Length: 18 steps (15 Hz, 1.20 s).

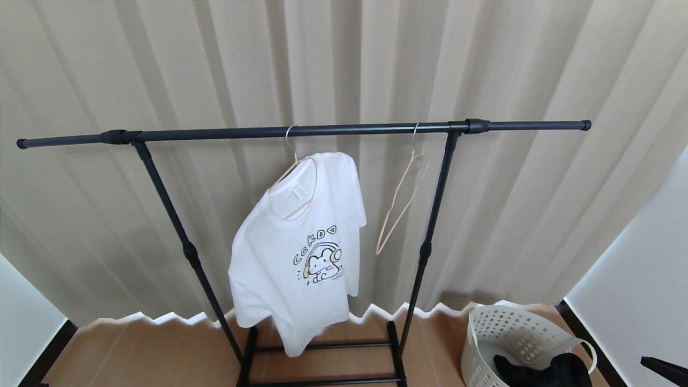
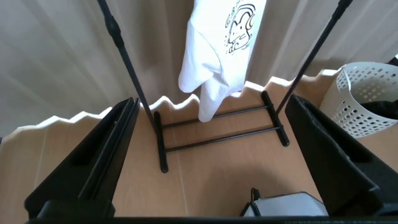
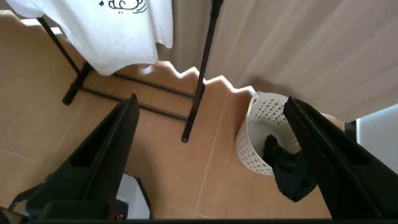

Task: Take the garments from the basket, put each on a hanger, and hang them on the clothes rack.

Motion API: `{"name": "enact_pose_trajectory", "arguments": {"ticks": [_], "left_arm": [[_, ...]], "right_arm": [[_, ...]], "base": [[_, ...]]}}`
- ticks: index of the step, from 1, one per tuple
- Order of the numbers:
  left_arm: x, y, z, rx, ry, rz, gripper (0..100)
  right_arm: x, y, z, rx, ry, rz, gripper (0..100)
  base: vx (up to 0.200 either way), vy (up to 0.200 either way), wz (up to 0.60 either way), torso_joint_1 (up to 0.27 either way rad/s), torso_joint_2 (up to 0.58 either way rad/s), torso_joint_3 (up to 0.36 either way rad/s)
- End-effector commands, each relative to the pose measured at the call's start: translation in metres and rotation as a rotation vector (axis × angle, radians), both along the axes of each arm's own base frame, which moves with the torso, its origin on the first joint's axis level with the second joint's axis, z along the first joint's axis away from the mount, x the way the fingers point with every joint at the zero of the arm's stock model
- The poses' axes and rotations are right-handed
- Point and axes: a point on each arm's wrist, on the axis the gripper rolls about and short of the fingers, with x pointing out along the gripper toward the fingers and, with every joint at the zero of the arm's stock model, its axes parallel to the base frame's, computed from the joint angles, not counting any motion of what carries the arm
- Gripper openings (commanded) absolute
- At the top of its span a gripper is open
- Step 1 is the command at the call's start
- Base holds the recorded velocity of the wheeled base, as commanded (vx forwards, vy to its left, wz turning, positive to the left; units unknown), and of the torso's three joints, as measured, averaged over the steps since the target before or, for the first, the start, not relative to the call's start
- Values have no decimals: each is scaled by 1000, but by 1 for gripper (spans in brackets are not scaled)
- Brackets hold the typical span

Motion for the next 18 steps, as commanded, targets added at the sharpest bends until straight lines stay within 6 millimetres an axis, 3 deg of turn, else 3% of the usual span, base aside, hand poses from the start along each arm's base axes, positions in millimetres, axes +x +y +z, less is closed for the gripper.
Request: {"name": "enact_pose_trajectory", "arguments": {"ticks": [1,10,13,15,18], "left_arm": [[-22,5,-11,-25,-80,4,100],[-38,5,-13,-31,-262,274,100],[-38,4,-13,-39,-268,272,100],[-42,3,-15,-70,-310,130,100],[-43,3,-15,-69,-317,127,100]], "right_arm": [[-46,-12,-18,13,-103,-13,100],[-72,-13,-21,48,-387,-242,100],[-73,-13,-22,71,-393,-250,100],[-73,-13,-22,76,-393,-248,100],[-73,-12,-22,103,-392,-248,100]], "base": [[0,0,0,0,0,0],[0,0,0,0,0,0],[0,0,0,0,0,0],[0,0,0,0,0,0],[0,0,0,0,0,0]]}}
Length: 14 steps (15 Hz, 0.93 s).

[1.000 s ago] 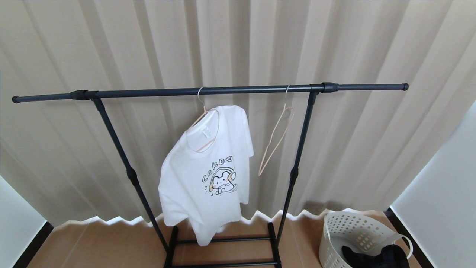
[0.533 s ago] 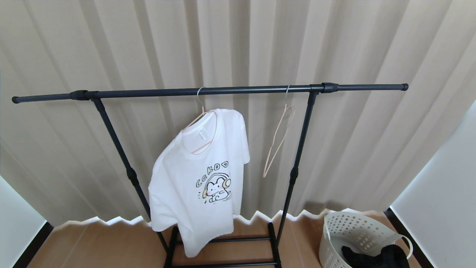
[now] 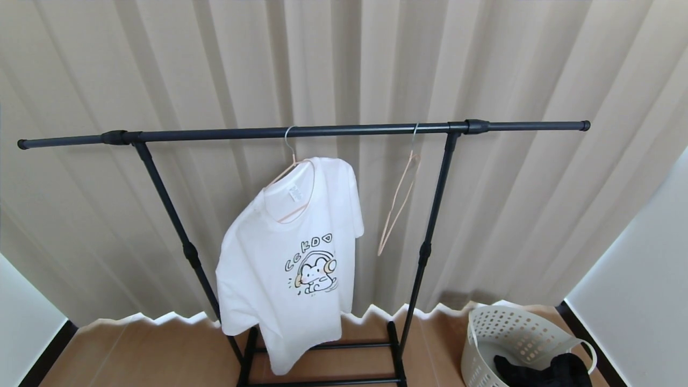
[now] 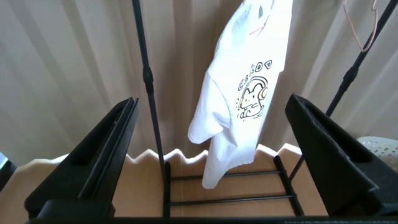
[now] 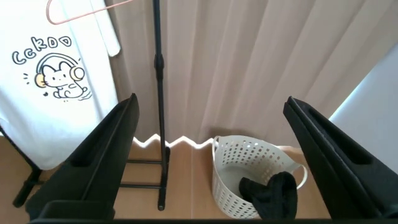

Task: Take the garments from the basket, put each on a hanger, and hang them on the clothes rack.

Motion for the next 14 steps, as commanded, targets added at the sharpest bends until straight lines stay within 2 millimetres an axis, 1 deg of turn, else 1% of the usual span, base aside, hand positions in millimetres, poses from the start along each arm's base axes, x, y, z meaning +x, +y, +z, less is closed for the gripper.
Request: {"name": "enact_pose_trajectory", "arguments": {"ticks": [1,4,14], "left_arm": [[-1,0,0,0,-13,-2,100],[-1,1,0,-16,-15,22,100],[-1,0,0,-16,-17,20,100]], "right_arm": [[0,0,0,20,-4,-1,100],[0,0,0,28,-8,0,100],[0,0,0,27,-8,0,100]], "base": [[0,0,0,0,0,0],[0,0,0,0,0,0],[0,0,0,0,0,0]]}}
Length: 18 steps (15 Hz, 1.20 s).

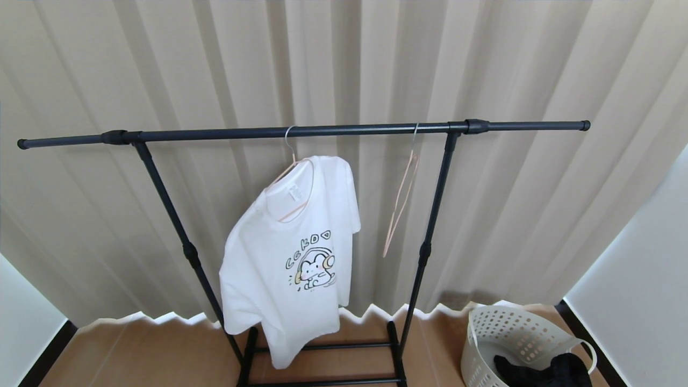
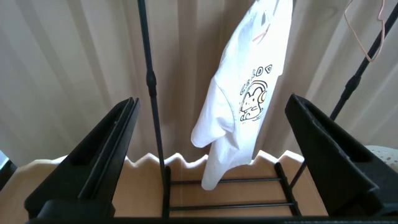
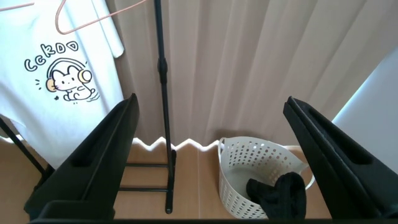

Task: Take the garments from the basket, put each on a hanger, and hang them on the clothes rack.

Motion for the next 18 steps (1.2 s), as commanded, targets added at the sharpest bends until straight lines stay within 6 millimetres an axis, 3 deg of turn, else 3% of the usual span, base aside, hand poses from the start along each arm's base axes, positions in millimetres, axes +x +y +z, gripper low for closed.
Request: {"name": "enact_pose_trajectory", "arguments": {"ticks": [1,18], "left_arm": [[0,0,0,0,4,2,100],[0,0,0,-7,4,4,100]], "right_arm": [[0,0,0,0,0,0,100],[0,0,0,2,0,6,100]], "base": [[0,0,0,-100,232,134],[0,0,0,-153,351,195]]}}
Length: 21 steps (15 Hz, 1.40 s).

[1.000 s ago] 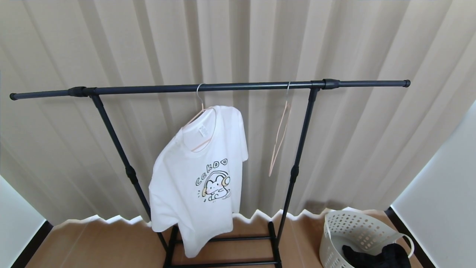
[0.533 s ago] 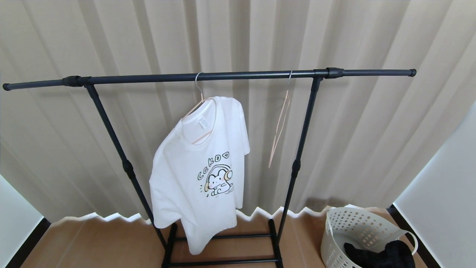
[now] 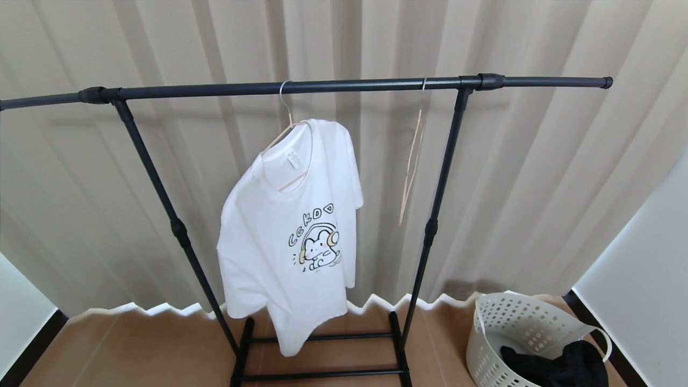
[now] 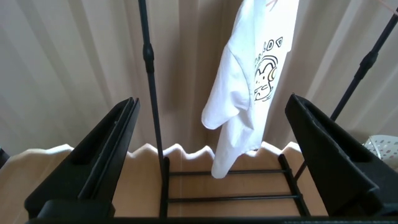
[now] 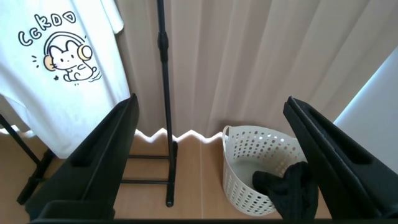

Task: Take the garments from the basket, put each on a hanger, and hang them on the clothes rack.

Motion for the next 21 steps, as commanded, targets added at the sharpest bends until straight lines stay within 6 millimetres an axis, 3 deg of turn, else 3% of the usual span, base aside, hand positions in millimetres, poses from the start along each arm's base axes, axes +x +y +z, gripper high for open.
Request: {"name": "enact_pose_trajectory", "arguments": {"ticks": [1,21], "left_arm": [[0,0,0,-1,4,1,100],[0,0,0,-1,3,2,100]], "right_arm": [[0,0,0,0,-1,1,100],[0,0,0,0,-1,1,100]], "base": [[0,0,0,-178,417,242],[0,0,0,-185,510,325]]}}
